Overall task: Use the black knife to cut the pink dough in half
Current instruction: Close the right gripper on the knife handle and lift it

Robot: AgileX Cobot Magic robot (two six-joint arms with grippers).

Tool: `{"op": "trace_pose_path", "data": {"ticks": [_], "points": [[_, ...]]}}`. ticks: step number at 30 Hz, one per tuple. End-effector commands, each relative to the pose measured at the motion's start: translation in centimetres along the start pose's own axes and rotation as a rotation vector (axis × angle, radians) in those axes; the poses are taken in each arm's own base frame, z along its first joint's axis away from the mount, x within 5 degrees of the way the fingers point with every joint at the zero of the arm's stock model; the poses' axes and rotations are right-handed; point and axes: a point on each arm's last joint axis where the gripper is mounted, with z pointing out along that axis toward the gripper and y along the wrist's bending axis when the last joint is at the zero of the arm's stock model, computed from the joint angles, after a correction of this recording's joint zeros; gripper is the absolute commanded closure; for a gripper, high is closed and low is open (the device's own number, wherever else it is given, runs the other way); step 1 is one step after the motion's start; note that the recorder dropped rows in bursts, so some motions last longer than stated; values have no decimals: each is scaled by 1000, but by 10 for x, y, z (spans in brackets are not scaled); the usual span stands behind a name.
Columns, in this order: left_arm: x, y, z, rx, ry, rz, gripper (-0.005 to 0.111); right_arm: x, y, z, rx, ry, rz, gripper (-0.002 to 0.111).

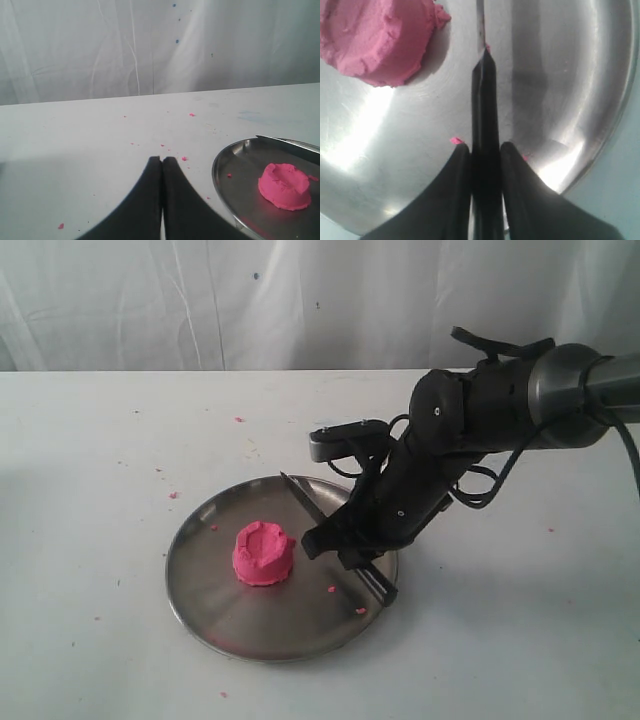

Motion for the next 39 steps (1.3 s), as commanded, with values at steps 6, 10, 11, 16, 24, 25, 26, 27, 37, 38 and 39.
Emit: {"op": "trace_pose_path", "data": {"ticks": [6,10,11,16,24,25,26,27,37,38,39], "points": [[1,0,0,0,-4,-6,107,4,3,-5,-21,43,-20,93],[1,0,0,0,-4,-6,107,5,8,-5,-76,55,-67,93],[1,0,0,0,-4,-6,107,5,10,-4,-99,58,-69,93],[1,0,0,0,-4,-6,107,8,7,10,-101,98,-60,93],[1,0,0,0,-4,-6,107,6,-1,12,-23,76,-89,64],[1,0,0,0,-4,-6,107,7,-2,12,-8,80,-92,61],[1,0,0,0,-4,-6,107,7,-4,12,11,85,-99,61],[1,0,0,0,-4,-6,107,7,-5,12,30,90,-108,61],[1,0,0,0,-4,-6,107,3,-6,-11,96,39,-150,61],[1,0,0,0,-4,-6,107,2,-5,-16,96,31,-153,61],[1,0,0,0,-4,-6,107,2,-4,-21,96,21,-157,61]]}}
